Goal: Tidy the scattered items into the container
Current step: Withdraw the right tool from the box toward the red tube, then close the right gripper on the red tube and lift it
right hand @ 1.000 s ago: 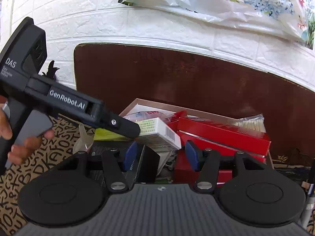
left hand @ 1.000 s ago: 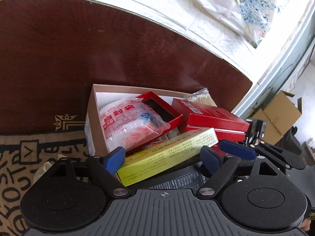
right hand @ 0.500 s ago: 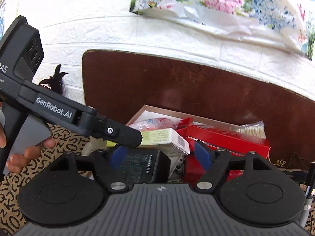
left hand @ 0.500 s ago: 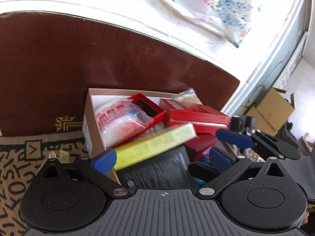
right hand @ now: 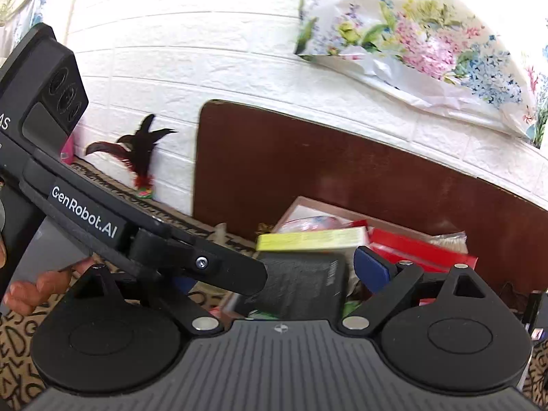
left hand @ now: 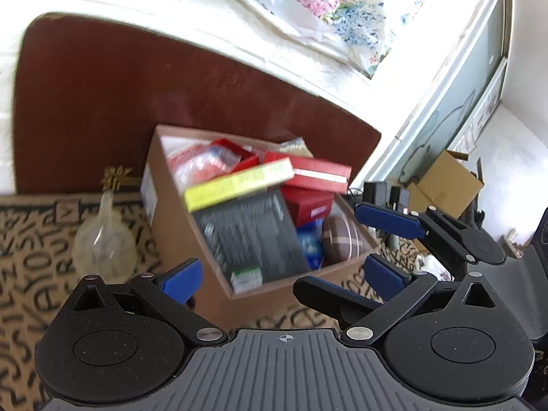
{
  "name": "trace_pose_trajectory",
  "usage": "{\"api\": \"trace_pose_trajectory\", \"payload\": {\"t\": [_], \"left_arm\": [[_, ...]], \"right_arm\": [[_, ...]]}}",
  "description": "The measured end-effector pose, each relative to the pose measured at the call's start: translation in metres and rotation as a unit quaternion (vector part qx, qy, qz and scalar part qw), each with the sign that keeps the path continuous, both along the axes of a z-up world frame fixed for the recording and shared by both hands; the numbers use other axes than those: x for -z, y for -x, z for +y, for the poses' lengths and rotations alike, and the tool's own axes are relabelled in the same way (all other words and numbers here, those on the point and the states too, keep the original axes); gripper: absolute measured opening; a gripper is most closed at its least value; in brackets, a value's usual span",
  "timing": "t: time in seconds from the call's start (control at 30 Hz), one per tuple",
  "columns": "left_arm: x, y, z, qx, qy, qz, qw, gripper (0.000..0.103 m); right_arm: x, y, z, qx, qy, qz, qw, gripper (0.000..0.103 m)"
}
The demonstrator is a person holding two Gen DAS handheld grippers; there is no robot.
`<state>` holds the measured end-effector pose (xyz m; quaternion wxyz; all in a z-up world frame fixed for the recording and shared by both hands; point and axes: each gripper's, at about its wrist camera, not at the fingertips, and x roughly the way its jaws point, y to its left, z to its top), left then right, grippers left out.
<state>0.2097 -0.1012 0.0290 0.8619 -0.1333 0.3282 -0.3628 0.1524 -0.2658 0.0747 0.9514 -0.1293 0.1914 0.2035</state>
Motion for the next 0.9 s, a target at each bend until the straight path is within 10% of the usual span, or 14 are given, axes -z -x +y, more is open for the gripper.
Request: {"api": "trace_pose_trajectory", "payload": {"t": [0.37,0.9], "left_arm": [[0.097,0.032,0.043,-0.05,-0.011,0.093,0.9943,0.103],[0.119,0.019,0.064,-0.122,-0.055,0.043,0.99,0.095]], "right_arm": [[0.093,0.036,0.033,0.001,-0.068,0.105,0.992,0.093],[0.146,0.01,0.058,0.037,-0.063,0.152,0.986,0.068]]}}
